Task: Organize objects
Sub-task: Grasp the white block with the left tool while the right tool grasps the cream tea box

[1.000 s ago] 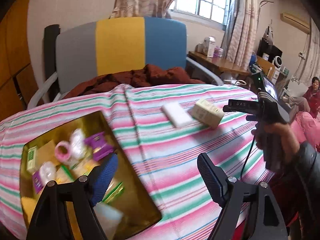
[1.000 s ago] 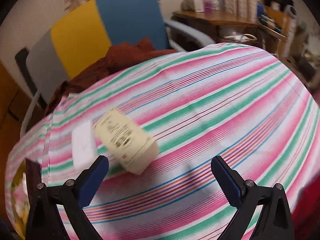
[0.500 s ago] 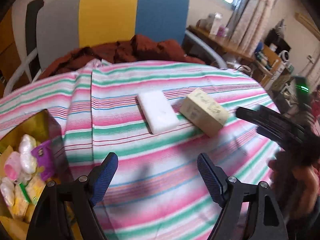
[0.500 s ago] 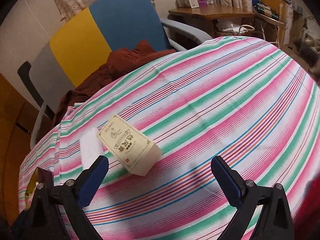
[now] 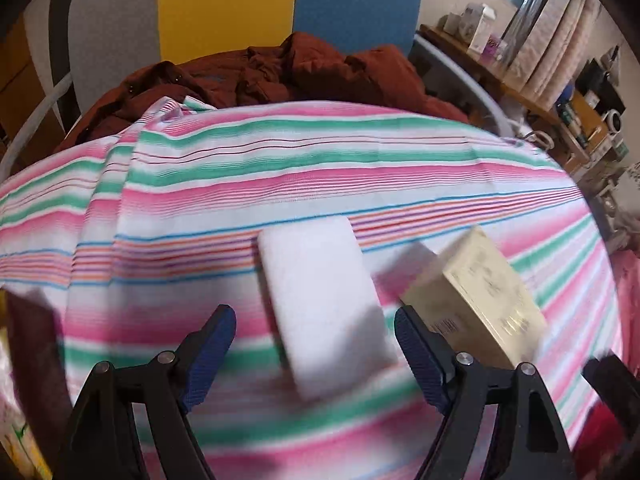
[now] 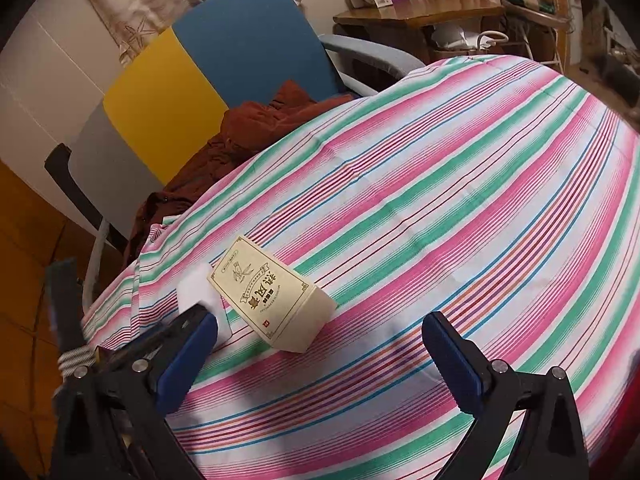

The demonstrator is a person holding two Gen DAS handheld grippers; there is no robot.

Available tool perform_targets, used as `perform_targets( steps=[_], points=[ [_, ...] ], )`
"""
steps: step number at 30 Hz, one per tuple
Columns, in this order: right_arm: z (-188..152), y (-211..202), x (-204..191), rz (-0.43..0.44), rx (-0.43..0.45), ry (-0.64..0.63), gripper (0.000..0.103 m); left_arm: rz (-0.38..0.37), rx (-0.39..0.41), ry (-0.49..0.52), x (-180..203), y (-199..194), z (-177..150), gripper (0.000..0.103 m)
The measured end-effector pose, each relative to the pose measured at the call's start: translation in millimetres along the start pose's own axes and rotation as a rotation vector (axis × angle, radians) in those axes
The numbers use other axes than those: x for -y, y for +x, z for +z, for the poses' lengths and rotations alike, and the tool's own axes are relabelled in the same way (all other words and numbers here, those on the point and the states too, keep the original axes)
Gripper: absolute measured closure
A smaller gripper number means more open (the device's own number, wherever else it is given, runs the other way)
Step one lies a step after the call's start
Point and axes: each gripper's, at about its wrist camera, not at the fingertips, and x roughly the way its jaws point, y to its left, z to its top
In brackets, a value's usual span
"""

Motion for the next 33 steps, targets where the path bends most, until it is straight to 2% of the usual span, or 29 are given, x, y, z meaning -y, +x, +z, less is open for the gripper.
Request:
perform_targets(
  steps=[3, 8, 12, 14, 18, 24, 28, 33],
  points=[
    [-0.1, 1.9, -0.1, -0.01, -0.003, -0.007, 0.0, 0.007, -0.007, -0.015, 2.2, 15.3, 7.8, 0.02],
    [-0.9, 5.8, -1.3, -0.011, -0.017, -0.017, 0.0, 0.051, 0.036, 0.052, 7.7, 20.1, 5.4, 0.023],
    [-1.7, 6.1, -4.4, -0.021, -0.014, -0.04, 0.0, 0.045, 0.049, 0.079, 4.1, 9.4, -8.8, 0.045],
    [-1.7, 6.4, -5.1, -0.027, -0.011, -0.045, 0.0, 0.038, 0.037, 0.101, 5.3, 4.0, -18.3, 0.045],
    [-1.1, 7.0, -3.4, -0.029, -0.016, -0.043, 0.0, 0.044, 0.037, 0.133, 6.9, -11.1, -49.6, 0.045],
    [-3.2, 9.9, -6.9, -0.029, -0.029, -0.065, 0.0, 0.03, 0.054, 0.178, 10.1, -46.3, -118.3, 0.045],
    [-6.7, 13.7, -13.9, -0.036, -0.041, -0.108, 0.0, 0.012, 0.101, 0.239, 5.4, -68.8, -162.0, 0.045],
    [-9.8, 17.8, -18.5, -0.072, -0.041, -0.15, 0.0, -0.031, 0.188, 0.262, -3.5, -76.4, -184.0, 0.044]
  ],
)
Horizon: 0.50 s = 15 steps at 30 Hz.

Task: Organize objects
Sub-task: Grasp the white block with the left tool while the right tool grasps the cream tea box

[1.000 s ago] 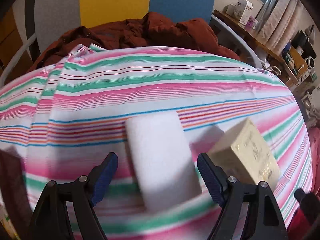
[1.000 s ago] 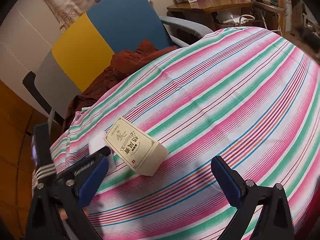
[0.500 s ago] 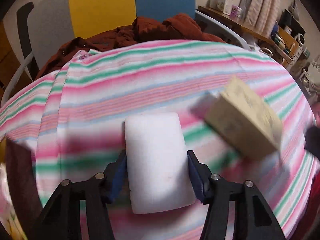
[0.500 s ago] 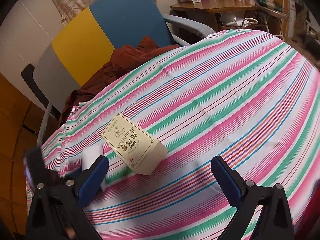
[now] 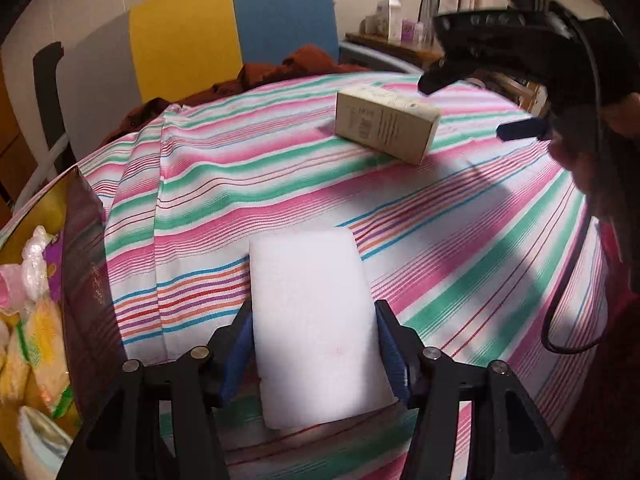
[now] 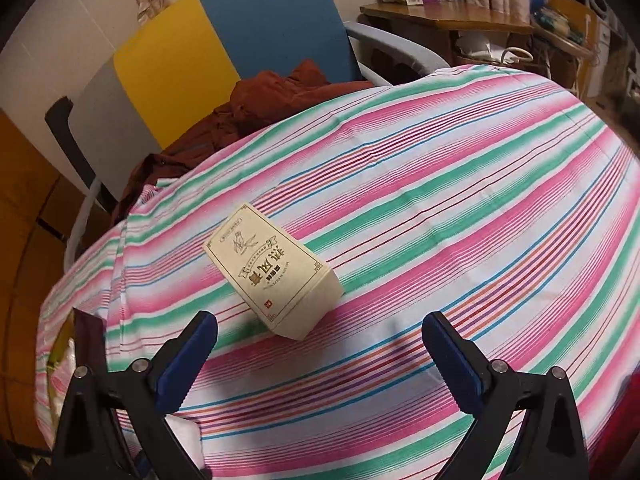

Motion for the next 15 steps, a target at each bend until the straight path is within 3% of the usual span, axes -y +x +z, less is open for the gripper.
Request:
perform_targets(
  steps=[3, 8, 12, 15],
  points=[
    [-1.2, 0.3, -4.1, -0.036, 0.018, -0.033, 0.0, 0.0, 0.054, 0.034, 1.4, 1.4, -4.4, 0.044],
    [-1.0, -4.7, -18.2, -0.092, 0.069, -0.113, 0.0, -0.007, 0.066, 0.04, 2.5, 0.4, -4.2, 0.043],
    [8.3, 3.5, -40.4, -0.121, 0.047, -0.214, 0.0, -0.003, 0.075, 0.048, 5.8, 1.1, -7.5, 0.042],
    [19.5, 27.3, -63.9, -0.131, -0.028, -0.352, 0.0, -0.005, 0.082, 0.048, 5.8, 0.8, -9.0, 0.042]
  ],
)
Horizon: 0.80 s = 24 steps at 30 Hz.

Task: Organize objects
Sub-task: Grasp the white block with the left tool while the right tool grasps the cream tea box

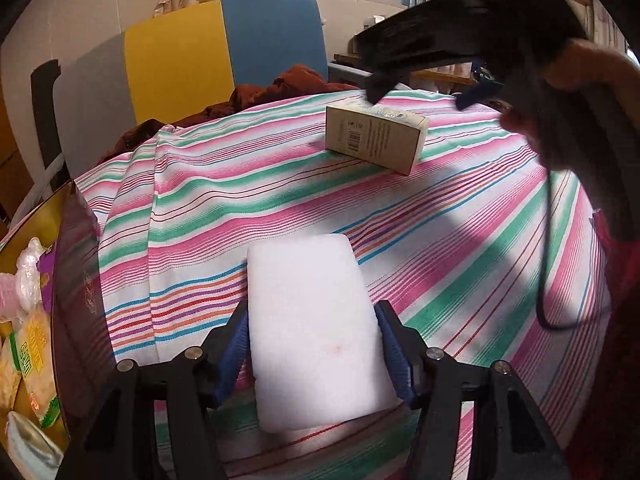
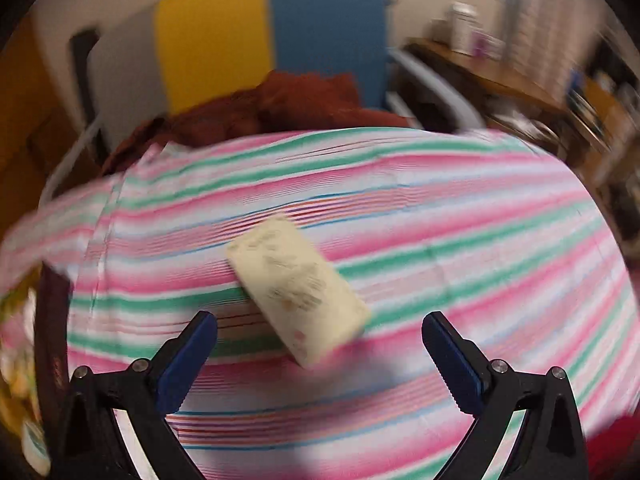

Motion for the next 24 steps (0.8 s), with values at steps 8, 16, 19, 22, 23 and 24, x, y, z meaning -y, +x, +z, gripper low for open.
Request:
perform_targets(
  steps=[8, 16, 19, 22, 23, 24],
  points=[
    [17.3, 46.7, -19.9, -0.056, -0.102, -0.089, 0.037, 0.001, 0.008, 0.003, -0.1, -1.5, -1.8, 0.042],
    [-42.0, 9.2, -15.6, 0.002, -0.13, -0.059, 0.052, 0.002, 0.011, 0.005, 0.4, -1.4, -1.6, 0.042],
    [-66.0, -5.3, -13.1, 0.038, -0.115, -0.032, 0.052, 0.001, 0.01, 0.004, 0.4, -1.3, -1.6, 0.042],
    [-73.0, -7.0, -16.4, 0.031, -0.091, -0.047, 0.052, 0.003, 0.01, 0.003, 0.5, -1.8, -2.1, 0.041],
    [-72.0, -6.9, -19.2, 0.027, -0.082, -0.058, 0.052, 0.004, 0.01, 0.003, 0.8, -1.8, -2.3, 0.041],
    [-70.6, -5.7, -20.2, 0.027, -0.075, -0.066, 0.052, 0.005, 0.01, 0.003, 1.0, -1.9, -2.4, 0.041]
  ],
)
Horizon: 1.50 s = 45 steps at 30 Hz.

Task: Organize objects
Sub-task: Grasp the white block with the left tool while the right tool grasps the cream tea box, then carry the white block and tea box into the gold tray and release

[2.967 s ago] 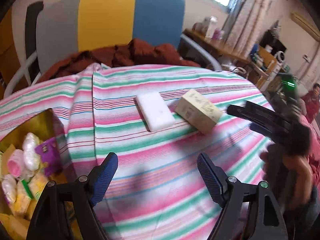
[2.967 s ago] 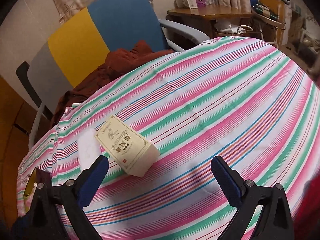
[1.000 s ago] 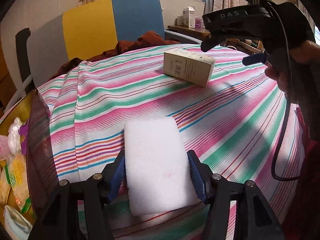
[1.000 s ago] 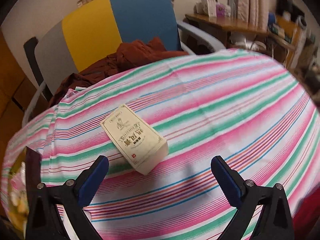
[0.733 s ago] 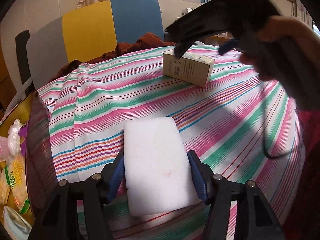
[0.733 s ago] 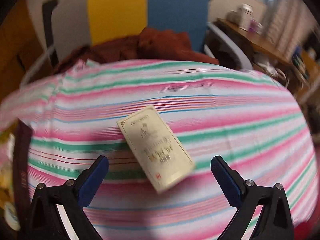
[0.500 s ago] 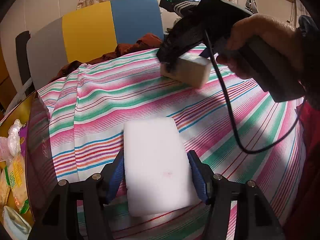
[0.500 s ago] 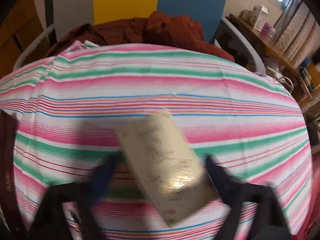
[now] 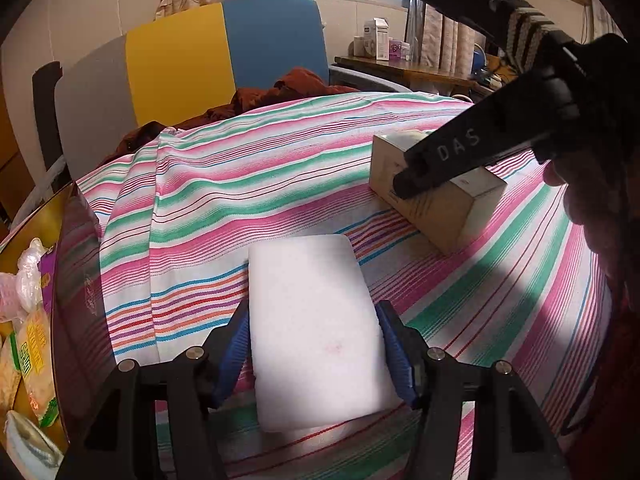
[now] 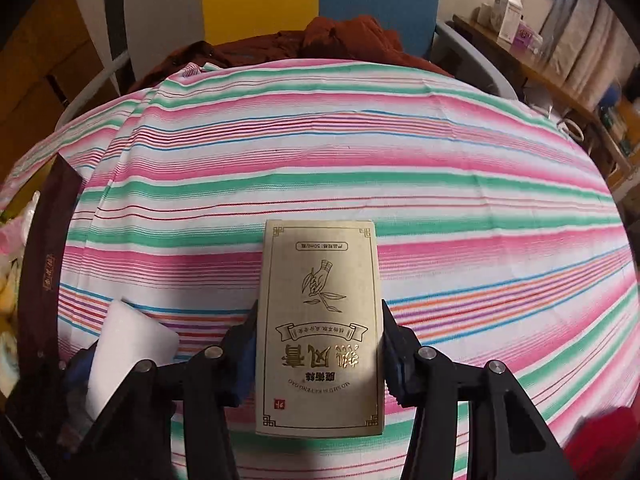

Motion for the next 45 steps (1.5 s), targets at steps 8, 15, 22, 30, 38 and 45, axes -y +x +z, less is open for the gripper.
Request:
perform_targets(
  steps=[8, 15, 22, 30, 38, 45],
  points=[
    [7.0, 3.0, -6.3, -0.003, 0.022, -0.061, 0.052, 0.013, 0.0, 0.003, 1.6, -0.8, 0.3, 0.043],
    [5.9, -2.2, -13.6, 0.022, 0.041, -0.096, 0.052, 0.014, -0.018, 0.001, 1.9, -6.2, 3.4, 0.046],
    [4.4, -4.8, -18.3, 0.049, 0.053, -0.111, 0.052, -0.036, 0.047, 0.01, 10.4, -52.0, 11.9, 0.046],
    [-1.0, -0.9, -29.9, 0.049, 0.034, -0.156, 0.052, -0.026, 0.08, -0.042, -9.9, -98.5, 12.3, 0.046],
    [-2.8, -0.7, -35.6, 0.05, 0.018, -0.152, 0.052, 0.06, 0.109, -0.121, -49.4, -134.6, 10.6, 0.045],
    [-10.2, -7.8, -57.2, 0.036, -0.003, -0.182, 0.052, 0.133, 0.104, -0.191, -80.7, -144.7, 4.1, 0.045]
  ],
)
